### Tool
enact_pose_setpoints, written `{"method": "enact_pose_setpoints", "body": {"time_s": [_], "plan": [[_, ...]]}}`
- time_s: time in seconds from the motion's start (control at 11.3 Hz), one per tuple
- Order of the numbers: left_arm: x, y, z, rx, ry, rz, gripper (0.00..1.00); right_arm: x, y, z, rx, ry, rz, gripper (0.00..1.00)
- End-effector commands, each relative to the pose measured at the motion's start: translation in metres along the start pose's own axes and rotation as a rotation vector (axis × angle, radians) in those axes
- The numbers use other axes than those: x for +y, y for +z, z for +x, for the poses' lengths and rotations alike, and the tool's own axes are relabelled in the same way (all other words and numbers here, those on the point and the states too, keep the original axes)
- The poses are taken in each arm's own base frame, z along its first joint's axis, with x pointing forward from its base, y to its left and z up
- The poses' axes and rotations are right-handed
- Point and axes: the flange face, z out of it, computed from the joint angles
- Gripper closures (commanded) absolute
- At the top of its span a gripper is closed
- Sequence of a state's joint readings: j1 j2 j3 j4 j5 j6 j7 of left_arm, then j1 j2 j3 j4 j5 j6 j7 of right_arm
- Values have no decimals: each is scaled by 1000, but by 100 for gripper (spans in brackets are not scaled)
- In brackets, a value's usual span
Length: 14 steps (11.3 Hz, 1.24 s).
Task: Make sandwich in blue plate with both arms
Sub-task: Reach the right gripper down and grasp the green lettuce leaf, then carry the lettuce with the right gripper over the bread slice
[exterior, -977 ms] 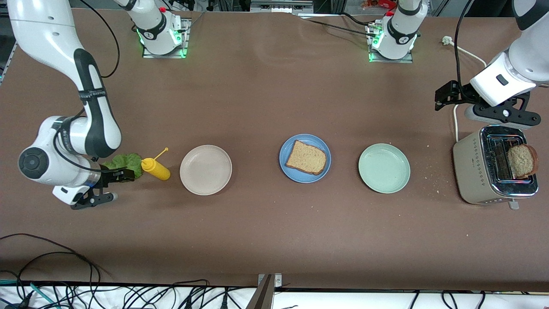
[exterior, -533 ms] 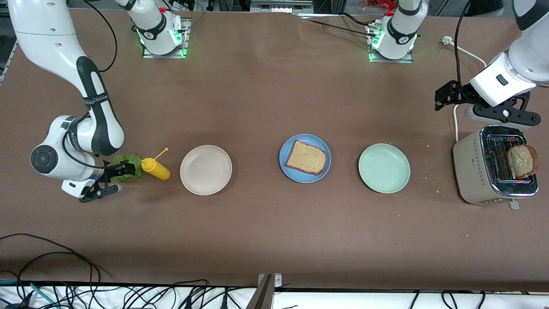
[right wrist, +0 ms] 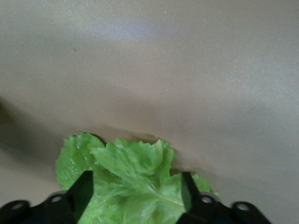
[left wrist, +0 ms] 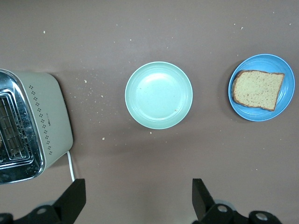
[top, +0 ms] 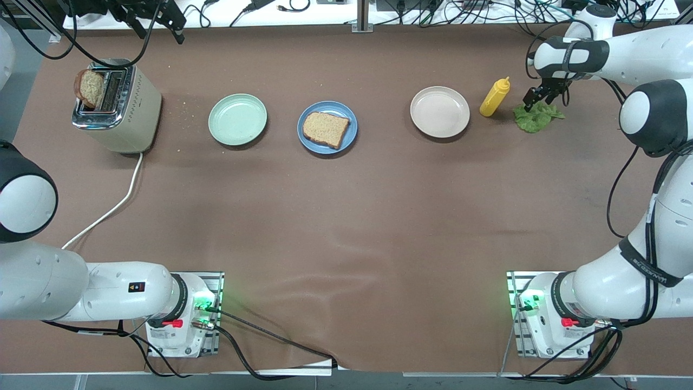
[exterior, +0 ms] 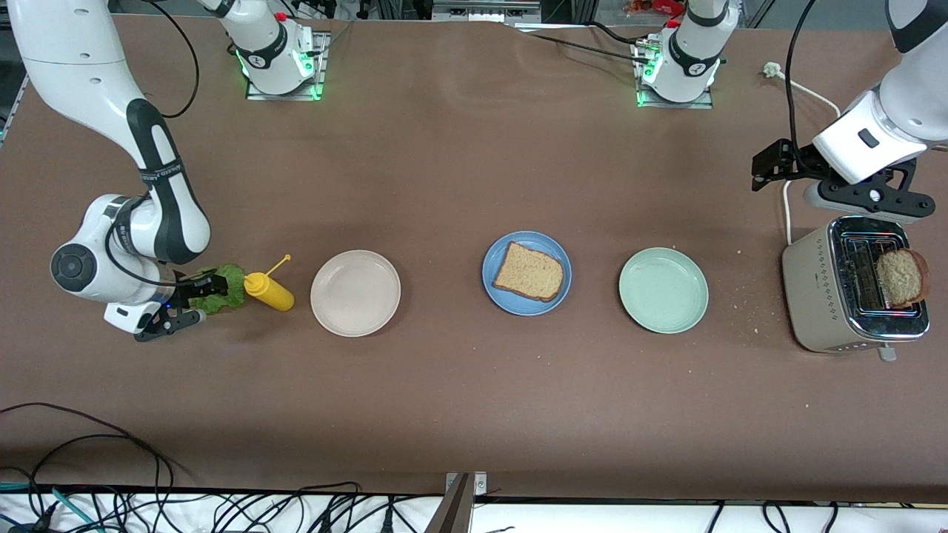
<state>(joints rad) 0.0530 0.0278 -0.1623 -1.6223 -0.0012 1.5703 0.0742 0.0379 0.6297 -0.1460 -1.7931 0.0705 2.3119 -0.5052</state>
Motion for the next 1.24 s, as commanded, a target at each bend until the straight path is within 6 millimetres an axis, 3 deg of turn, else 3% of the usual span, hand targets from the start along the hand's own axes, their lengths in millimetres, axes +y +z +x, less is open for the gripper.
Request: {"method": "enact_pose_setpoints", "body": {"time_s": [0.0, 0.09, 0.44, 0.8, 1.16], "plan": [[-4, -3, 0, -4, -6, 9, 0, -2, -6, -8, 10, -57, 2, 77], [-4, -3, 0, -2, -6, 9, 0, -2, -10, -7, 13, -57, 2, 100], [-1, -4, 0, -1, -4, 10, 0, -4, -47, -5, 18, -56, 16, 100], [-3, -5, 1, 3, -3, 9, 0, -18, -126, -14, 22, -67, 46, 100], [3, -7, 7, 7, 4, 8, 0, -54, -212, -6, 40, 0, 152, 100]]}}
